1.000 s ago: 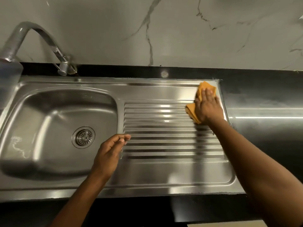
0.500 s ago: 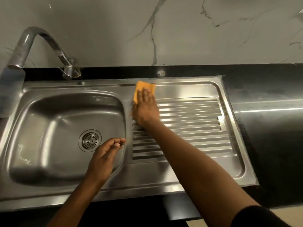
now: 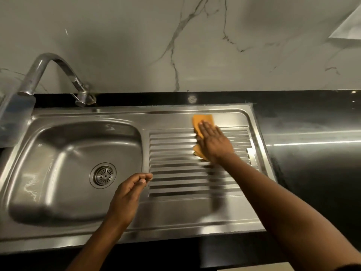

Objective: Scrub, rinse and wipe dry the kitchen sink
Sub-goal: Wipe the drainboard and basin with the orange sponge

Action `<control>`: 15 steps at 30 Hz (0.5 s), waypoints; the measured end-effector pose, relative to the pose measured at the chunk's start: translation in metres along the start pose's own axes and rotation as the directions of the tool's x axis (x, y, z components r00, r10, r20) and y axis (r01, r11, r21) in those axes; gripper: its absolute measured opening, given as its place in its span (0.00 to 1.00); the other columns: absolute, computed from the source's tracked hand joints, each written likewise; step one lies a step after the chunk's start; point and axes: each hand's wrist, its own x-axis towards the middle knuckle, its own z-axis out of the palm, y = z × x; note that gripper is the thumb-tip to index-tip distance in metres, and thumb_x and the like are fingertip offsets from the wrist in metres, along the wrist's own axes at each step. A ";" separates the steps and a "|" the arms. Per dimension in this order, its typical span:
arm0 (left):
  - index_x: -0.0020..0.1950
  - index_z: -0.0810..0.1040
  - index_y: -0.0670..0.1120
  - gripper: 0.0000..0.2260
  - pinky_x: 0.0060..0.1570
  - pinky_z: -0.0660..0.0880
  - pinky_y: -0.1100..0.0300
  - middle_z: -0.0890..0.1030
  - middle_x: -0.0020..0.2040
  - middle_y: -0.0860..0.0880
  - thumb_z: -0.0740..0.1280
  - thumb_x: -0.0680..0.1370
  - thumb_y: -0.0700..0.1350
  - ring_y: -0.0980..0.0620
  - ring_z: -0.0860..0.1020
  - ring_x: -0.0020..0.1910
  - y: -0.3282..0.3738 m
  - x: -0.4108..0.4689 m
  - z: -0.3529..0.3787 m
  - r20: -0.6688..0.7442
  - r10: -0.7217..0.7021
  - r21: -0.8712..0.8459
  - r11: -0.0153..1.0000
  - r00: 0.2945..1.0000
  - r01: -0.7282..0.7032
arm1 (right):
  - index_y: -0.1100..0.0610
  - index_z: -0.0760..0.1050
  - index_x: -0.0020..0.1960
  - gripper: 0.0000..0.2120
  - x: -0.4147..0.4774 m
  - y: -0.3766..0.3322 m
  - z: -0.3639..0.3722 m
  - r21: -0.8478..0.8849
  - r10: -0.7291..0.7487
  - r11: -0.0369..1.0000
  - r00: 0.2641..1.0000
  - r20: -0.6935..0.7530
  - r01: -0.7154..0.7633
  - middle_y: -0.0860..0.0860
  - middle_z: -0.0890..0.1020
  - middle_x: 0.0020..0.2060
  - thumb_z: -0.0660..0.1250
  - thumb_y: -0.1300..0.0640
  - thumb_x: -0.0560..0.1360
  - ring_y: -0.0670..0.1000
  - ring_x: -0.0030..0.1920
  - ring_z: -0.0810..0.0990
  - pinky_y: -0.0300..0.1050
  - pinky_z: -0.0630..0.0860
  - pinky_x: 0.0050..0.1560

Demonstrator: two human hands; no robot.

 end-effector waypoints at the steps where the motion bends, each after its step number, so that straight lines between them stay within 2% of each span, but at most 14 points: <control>1: 0.58 0.85 0.52 0.15 0.70 0.74 0.47 0.87 0.57 0.54 0.62 0.78 0.53 0.54 0.83 0.61 0.000 0.000 0.003 0.009 -0.001 0.006 1.000 1.000 0.001 | 0.54 0.41 0.85 0.33 -0.007 0.024 -0.002 -0.001 0.067 0.998 0.998 0.002 -0.067 0.50 0.44 0.84 0.39 0.37 0.86 0.52 0.84 0.43 0.53 0.44 0.83; 4: 0.59 0.85 0.51 0.16 0.71 0.74 0.45 0.87 0.58 0.53 0.62 0.78 0.53 0.53 0.83 0.62 0.001 0.003 0.011 0.017 0.000 0.004 1.000 1.000 0.000 | 0.56 0.41 0.85 0.36 -0.026 0.093 -0.011 -0.027 0.240 0.970 0.970 0.021 -0.240 0.54 0.42 0.84 0.38 0.35 0.85 0.55 0.84 0.42 0.56 0.43 0.83; 7: 0.59 0.85 0.49 0.17 0.70 0.75 0.47 0.87 0.57 0.53 0.63 0.77 0.52 0.54 0.84 0.61 0.004 0.007 0.017 0.031 0.015 -0.004 1.000 0.999 -0.015 | 0.58 0.38 0.84 0.35 -0.031 0.105 -0.016 -0.008 0.295 0.955 0.954 0.045 -0.295 0.56 0.42 0.84 0.40 0.38 0.86 0.56 0.84 0.42 0.57 0.43 0.83; 11: 0.58 0.85 0.50 0.16 0.70 0.74 0.49 0.87 0.57 0.54 0.63 0.77 0.53 0.55 0.83 0.61 0.010 0.012 0.024 0.049 0.028 -0.004 1.000 0.998 -0.028 | 0.60 0.38 0.84 0.33 -0.016 0.044 -0.007 0.201 0.460 0.872 0.888 -0.022 -0.447 0.60 0.43 0.84 0.39 0.42 0.87 0.60 0.84 0.42 0.58 0.43 0.83; 13: 0.58 0.85 0.50 0.15 0.71 0.74 0.48 0.87 0.57 0.54 0.64 0.77 0.53 0.56 0.83 0.61 0.010 0.015 0.024 0.045 0.037 -0.001 0.999 0.998 -0.037 | 0.59 0.38 0.84 0.33 -0.010 0.005 0.001 0.243 0.445 0.872 0.895 -0.031 -0.425 0.59 0.42 0.84 0.37 0.41 0.86 0.59 0.84 0.40 0.58 0.43 0.83; 15: 0.58 0.85 0.51 0.15 0.71 0.74 0.47 0.87 0.57 0.55 0.64 0.77 0.54 0.55 0.83 0.61 0.011 0.016 0.024 0.038 0.042 0.003 0.999 0.998 -0.042 | 0.57 0.39 0.85 0.34 -0.005 -0.037 0.008 0.258 0.367 0.901 0.930 -0.022 -0.350 0.57 0.41 0.84 0.37 0.40 0.85 0.58 0.83 0.39 0.57 0.41 0.83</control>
